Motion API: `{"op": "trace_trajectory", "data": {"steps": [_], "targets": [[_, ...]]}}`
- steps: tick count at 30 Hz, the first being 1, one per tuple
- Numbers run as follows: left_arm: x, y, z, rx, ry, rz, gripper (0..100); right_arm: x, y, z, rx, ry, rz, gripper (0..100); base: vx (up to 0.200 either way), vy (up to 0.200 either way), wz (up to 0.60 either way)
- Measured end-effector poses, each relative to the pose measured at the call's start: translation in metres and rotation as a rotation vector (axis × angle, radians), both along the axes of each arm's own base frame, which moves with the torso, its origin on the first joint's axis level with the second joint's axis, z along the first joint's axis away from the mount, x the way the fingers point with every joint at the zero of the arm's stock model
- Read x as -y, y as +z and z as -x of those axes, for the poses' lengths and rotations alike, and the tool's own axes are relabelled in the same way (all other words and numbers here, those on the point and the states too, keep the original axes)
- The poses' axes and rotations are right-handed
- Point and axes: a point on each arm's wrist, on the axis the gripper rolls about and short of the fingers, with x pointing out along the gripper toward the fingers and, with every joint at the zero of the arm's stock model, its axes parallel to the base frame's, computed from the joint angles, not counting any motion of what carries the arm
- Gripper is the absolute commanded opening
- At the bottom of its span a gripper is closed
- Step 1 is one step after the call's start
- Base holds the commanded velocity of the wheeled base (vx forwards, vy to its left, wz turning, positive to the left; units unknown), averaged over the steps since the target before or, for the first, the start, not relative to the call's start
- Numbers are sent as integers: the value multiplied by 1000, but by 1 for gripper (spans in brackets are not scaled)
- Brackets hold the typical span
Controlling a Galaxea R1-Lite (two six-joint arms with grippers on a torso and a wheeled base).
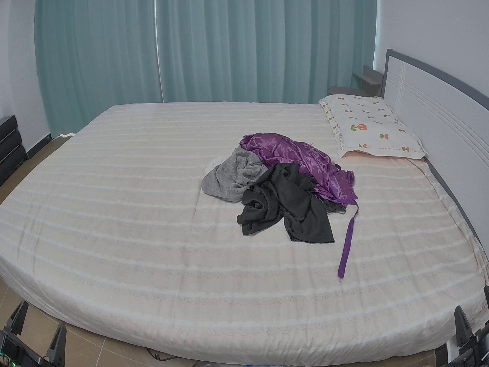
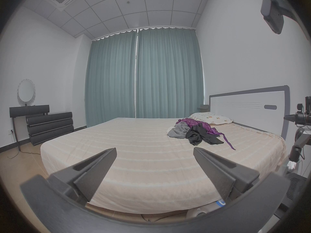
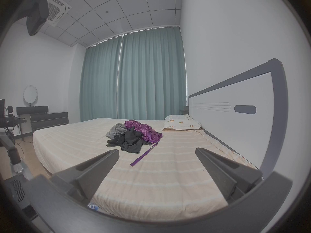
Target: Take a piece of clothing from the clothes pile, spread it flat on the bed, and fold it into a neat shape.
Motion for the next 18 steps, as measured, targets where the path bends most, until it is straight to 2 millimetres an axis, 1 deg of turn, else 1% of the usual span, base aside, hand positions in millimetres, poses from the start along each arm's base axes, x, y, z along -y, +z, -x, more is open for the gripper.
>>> {"op": "trace_trajectory", "data": {"steps": [10, 11, 14, 18], "targets": [[0, 0, 0, 0, 0, 0, 100, 0, 1, 0, 9, 11, 20, 100, 0, 0, 0], [0, 0, 0, 0, 0, 0, 100, 0, 4, 1, 19, 13, 14, 100, 0, 0, 0], [0, 0, 0, 0, 0, 0, 100, -1, 21, 3, 56, 30, -1, 100, 0, 0, 0], [0, 0, 0, 0, 0, 0, 100, -2, 42, 0, 40, 70, -8, 100, 0, 0, 0]]}}
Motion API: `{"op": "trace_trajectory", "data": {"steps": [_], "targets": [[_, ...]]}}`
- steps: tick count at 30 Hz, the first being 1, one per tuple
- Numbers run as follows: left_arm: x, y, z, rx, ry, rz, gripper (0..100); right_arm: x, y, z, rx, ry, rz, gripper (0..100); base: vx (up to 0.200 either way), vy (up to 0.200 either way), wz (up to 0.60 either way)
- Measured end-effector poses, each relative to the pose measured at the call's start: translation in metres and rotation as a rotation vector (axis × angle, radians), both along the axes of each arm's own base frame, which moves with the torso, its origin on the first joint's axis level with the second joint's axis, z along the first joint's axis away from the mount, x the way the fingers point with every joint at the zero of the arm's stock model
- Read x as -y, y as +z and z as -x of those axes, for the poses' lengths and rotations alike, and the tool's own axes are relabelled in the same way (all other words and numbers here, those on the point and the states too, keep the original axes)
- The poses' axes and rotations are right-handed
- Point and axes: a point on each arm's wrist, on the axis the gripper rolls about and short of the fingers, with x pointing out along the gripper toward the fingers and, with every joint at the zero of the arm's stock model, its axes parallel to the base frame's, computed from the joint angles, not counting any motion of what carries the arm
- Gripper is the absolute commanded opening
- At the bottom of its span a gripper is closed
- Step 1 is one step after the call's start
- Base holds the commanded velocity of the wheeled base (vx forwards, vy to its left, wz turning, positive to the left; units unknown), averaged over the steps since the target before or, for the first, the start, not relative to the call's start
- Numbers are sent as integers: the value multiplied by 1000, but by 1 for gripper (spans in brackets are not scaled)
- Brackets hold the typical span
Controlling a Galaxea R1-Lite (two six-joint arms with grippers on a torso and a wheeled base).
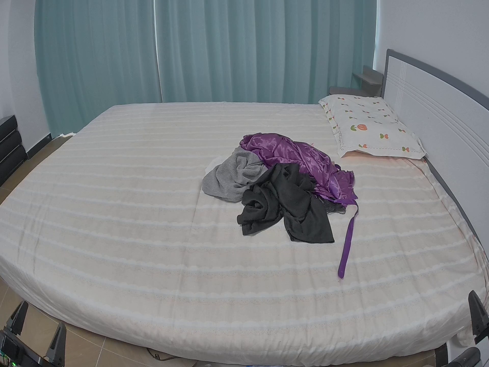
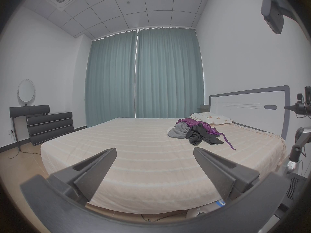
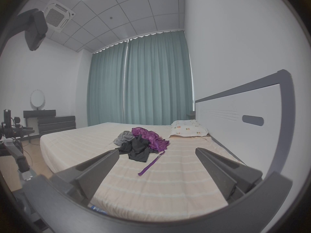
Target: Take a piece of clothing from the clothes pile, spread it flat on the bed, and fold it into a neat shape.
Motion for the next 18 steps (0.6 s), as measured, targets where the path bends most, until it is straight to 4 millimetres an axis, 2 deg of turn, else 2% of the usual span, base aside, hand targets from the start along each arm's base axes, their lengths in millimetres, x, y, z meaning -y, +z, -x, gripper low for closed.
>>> {"op": "trace_trajectory", "data": {"steps": [7, 18], "targets": [[0, 0, 0, 0, 0, 0, 100, -2, 17, -32, -149, 94, -10, 100, 0, 0, 0], [0, 0, 0, 0, 0, 0, 100, -16, 30, -116, -413, 229, -135, 100, 0, 0, 0]]}}
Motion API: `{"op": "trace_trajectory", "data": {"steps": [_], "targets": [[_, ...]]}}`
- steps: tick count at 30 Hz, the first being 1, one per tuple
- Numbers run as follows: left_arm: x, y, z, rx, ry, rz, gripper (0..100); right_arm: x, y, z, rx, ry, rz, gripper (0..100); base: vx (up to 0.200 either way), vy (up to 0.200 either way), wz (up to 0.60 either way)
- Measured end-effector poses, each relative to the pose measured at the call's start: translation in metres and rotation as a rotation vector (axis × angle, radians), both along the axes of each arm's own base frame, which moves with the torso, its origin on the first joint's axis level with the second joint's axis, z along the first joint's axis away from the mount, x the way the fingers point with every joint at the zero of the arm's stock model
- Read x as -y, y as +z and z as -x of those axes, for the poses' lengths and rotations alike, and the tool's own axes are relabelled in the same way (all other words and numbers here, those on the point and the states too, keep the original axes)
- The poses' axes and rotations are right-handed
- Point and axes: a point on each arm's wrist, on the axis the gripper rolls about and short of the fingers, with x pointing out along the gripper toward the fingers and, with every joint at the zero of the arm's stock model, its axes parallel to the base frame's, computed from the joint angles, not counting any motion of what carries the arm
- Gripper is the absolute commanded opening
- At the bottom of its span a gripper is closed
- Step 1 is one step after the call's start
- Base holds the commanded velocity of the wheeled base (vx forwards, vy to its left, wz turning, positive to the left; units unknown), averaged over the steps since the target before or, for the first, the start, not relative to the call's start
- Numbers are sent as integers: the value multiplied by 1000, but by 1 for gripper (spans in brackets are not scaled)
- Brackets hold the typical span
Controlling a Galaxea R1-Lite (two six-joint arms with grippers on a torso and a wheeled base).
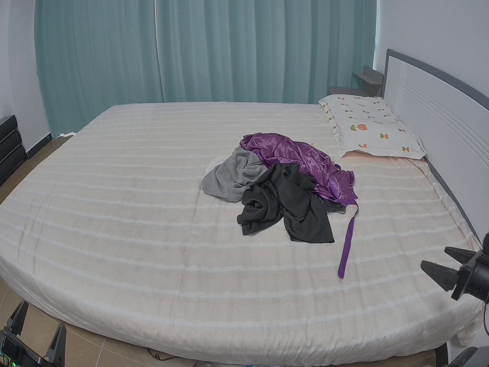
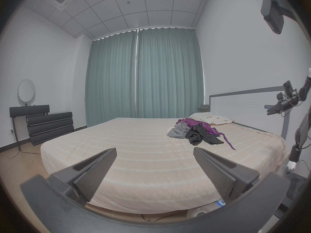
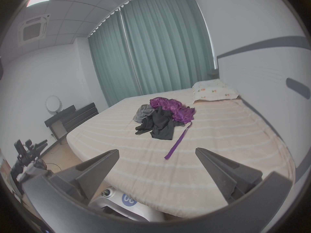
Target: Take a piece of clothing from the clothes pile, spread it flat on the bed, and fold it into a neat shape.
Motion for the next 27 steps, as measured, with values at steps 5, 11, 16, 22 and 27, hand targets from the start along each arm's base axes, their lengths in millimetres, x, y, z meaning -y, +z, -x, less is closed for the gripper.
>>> {"op": "trace_trajectory", "data": {"steps": [5, 11, 16, 22, 27], "targets": [[0, 0, 0, 0, 0, 0, 100, -14, -1, -47, -85, 30, -49, 100, 0, 0, 0], [0, 0, 0, 0, 0, 0, 100, -36, -10, -109, -166, 37, -108, 100, 0, 0, 0], [0, 0, 0, 0, 0, 0, 100, -56, -29, -168, -228, 21, -156, 100, 0, 0, 0], [0, 0, 0, 0, 0, 0, 100, -82, -59, -244, -251, -20, -213, 100, 0, 0, 0], [0, 0, 0, 0, 0, 0, 100, -98, -97, -295, -265, -61, -234, 100, 0, 0, 0]]}}
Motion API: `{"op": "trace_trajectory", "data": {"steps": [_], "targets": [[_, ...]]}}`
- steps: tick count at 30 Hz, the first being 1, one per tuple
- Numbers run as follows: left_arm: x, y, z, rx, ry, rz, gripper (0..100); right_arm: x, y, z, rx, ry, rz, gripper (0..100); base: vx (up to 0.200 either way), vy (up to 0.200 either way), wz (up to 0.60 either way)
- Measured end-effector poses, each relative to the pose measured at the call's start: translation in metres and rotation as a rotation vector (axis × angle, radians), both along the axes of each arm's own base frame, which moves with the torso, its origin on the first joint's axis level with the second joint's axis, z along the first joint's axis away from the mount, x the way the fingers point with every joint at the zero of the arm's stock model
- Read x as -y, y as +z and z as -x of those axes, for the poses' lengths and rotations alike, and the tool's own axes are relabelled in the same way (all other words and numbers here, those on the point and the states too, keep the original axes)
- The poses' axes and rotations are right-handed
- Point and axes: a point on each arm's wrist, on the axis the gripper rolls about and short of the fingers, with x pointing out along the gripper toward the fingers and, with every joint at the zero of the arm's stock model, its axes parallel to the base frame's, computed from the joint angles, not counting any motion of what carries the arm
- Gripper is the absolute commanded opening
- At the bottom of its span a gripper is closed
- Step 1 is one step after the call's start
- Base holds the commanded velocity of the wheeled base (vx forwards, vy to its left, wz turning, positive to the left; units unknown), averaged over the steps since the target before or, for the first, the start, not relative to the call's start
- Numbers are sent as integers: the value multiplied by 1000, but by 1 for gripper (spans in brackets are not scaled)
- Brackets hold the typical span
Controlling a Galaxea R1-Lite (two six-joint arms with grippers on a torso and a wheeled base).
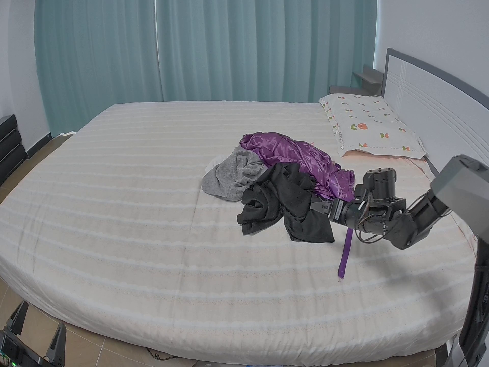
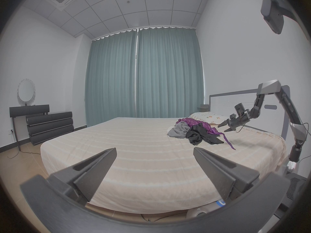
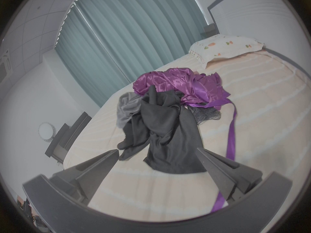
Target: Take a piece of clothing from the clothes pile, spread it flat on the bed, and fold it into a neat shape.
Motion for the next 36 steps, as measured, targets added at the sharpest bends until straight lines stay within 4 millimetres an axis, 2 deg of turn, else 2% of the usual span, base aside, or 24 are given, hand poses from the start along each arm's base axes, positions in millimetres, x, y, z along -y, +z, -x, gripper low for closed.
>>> {"op": "trace_trajectory", "data": {"steps": [6, 10, 14, 21, 27, 32, 36], "targets": [[0, 0, 0, 0, 0, 0, 100, -10, -41, -33, -33, -41, -21, 100, 0, 0, 0], [0, 0, 0, 0, 0, 0, 100, -12, -64, -43, -66, -53, -19, 100, 0, 0, 0], [0, 0, 0, 0, 0, 0, 100, -13, -77, -49, -76, -59, -15, 100, 0, 0, 0], [0, 0, 0, -1, 0, 0, 100, -15, -88, -59, -60, -98, 5, 100, 0, 0, 0], [0, 0, 0, 0, 0, 0, 100, -14, -86, -59, -39, -142, 28, 100, 0, 0, 0], [0, 0, 0, 0, 0, 0, 100, -4, -79, -62, -24, -174, 35, 100, 0, 0, 0], [0, 0, 0, 0, 0, 0, 100, 3, -85, -63, -38, -184, 38, 100, 0, 0, 0]]}}
